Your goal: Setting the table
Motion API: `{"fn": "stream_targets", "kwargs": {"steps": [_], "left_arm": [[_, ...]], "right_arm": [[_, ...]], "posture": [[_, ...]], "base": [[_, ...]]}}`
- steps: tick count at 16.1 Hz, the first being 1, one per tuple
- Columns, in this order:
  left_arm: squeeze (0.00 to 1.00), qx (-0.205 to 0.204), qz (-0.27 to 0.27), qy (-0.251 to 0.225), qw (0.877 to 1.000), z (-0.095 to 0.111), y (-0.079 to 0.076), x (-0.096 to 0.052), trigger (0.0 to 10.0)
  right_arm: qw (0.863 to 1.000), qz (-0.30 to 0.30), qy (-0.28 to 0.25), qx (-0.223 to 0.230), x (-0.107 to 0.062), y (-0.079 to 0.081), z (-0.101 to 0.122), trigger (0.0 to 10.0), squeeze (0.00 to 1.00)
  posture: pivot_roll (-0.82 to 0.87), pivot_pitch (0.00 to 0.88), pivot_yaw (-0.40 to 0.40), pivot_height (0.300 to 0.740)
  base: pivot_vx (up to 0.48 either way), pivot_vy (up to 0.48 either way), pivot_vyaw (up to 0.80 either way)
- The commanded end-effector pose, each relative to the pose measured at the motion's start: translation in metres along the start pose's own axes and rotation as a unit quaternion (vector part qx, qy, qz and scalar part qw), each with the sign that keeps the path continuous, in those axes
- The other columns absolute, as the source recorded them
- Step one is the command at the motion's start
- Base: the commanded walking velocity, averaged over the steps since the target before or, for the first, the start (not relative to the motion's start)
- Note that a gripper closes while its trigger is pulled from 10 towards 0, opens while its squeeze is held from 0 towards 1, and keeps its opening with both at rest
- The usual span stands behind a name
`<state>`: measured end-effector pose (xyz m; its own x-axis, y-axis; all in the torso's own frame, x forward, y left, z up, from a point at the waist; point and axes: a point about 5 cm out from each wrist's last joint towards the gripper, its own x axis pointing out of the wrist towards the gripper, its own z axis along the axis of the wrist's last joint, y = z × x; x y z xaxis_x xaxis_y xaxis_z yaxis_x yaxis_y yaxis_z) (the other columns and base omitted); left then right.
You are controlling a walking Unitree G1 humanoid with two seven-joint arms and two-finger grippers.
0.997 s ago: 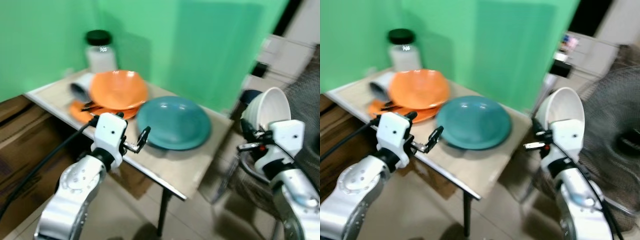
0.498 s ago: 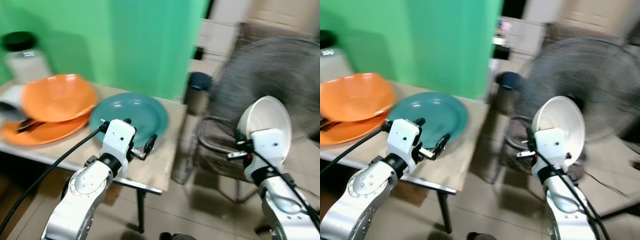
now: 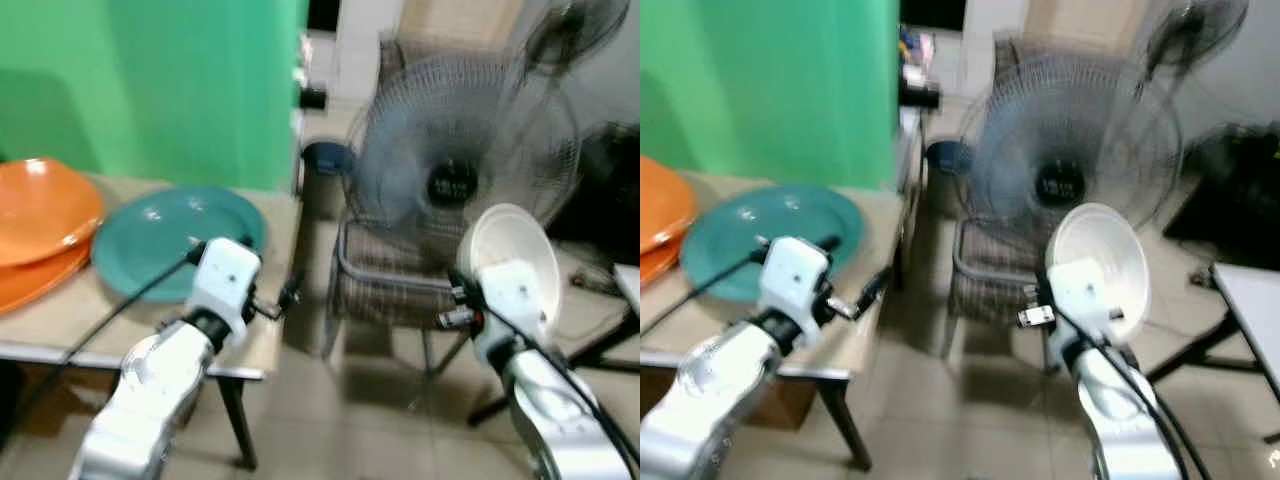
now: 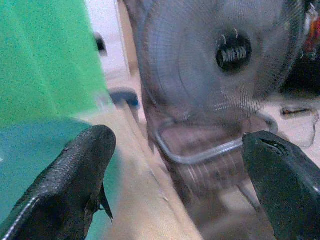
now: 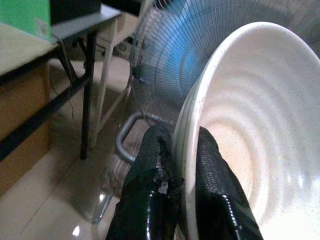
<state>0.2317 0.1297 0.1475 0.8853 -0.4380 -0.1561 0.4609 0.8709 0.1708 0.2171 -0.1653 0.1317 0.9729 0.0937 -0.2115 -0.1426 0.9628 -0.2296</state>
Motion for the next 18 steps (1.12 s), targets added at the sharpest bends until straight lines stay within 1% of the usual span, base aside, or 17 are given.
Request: {"fn": "stream_targets", "kwargs": {"steps": [1,4,5,6,8,10,13,18], "left_arm": [[0.00,0.009,0.010,-0.011,1.000,0.006,0.004,-0.001,10.0],[0.00,-0.005,0.036,-0.009,0.999,0.005,0.010,0.000,10.0],[0.00,-0.002,0.048,-0.011,0.999,0.006,0.013,0.000,10.0],[0.00,-0.012,0.072,-0.019,0.997,0.008,0.019,0.002,10.0],[0.00,-0.006,0.063,-0.021,0.998,0.008,0.019,0.002,10.0],[0.00,-0.009,0.049,-0.023,0.998,0.009,0.018,0.001,10.0],[0.00,-0.014,0.043,-0.026,0.999,0.010,0.016,0.003,10.0],[0.00,-0.016,0.040,-0.027,0.999,0.010,0.018,0.004,10.0]], "right_arm": [[1.000,-0.008,-0.011,-0.006,-0.001,-0.004,0.006,10.0,0.00],[1.000,-0.005,-0.012,-0.012,0.000,-0.003,0.008,10.0,0.00],[1.000,-0.005,-0.013,-0.013,0.000,-0.003,0.008,10.0,0.00],[1.000,-0.009,-0.018,-0.022,0.002,-0.004,0.010,10.0,0.00],[0.999,-0.011,-0.026,-0.043,0.004,-0.006,0.013,10.0,0.00],[0.998,-0.018,-0.031,-0.043,0.007,-0.009,0.017,10.0,0.00],[0.998,-0.023,-0.035,-0.042,0.007,-0.011,0.018,10.0,0.00],[0.998,-0.031,-0.036,-0.034,0.007,-0.012,0.018,10.0,0.00]], "posture": [[0.08,0.000,-0.090,0.740],[0.09,0.000,-0.092,0.740],[0.09,0.000,-0.092,0.740],[0.09,0.000,-0.090,0.740],[0.08,0.000,-0.086,0.740],[0.08,0.000,-0.084,0.740],[0.08,0.000,-0.084,0.740],[0.08,0.000,-0.082,0.740]], "base": [[0.000,0.000,-0.80],[0.000,0.000,-0.80],[0.000,0.000,-0.80],[0.000,0.000,-0.80],[0.000,0.000,-0.80],[0.000,0.000,-0.80],[0.000,0.000,-0.80],[0.000,0.000,-0.80]]}}
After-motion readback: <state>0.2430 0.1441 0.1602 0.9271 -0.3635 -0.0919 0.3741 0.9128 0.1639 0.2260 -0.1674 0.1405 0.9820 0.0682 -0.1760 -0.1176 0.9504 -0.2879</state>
